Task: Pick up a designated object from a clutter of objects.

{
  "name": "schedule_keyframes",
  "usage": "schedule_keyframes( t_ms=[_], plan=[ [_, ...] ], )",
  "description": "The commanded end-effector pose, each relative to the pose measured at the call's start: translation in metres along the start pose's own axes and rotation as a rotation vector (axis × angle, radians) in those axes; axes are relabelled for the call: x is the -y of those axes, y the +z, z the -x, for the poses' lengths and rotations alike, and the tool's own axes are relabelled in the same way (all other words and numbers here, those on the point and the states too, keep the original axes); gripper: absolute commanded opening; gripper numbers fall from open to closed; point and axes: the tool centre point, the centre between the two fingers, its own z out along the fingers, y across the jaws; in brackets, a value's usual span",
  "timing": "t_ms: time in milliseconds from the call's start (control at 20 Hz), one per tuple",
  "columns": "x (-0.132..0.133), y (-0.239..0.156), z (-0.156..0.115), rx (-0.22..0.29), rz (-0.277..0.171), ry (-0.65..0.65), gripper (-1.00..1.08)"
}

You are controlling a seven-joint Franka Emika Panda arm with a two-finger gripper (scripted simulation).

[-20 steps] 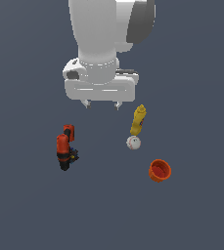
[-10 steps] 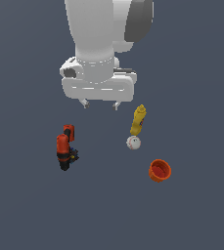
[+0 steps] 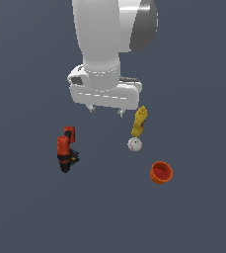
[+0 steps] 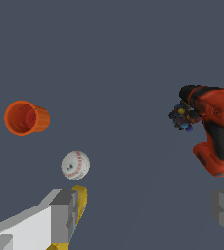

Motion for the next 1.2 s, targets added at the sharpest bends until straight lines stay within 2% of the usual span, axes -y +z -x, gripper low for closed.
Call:
schedule_keyframes(
  t_ms=[0,600,1150],
  plan=[
    [0.006,0.007,0.000,0.004,-0.005,0.041,1.00],
    [0.040,0.055,0.006,0.028,-0.025,0.314,1.00],
    [0.069,0.098,0.017,0.045,-0.023,0.579,1.00]
  ],
)
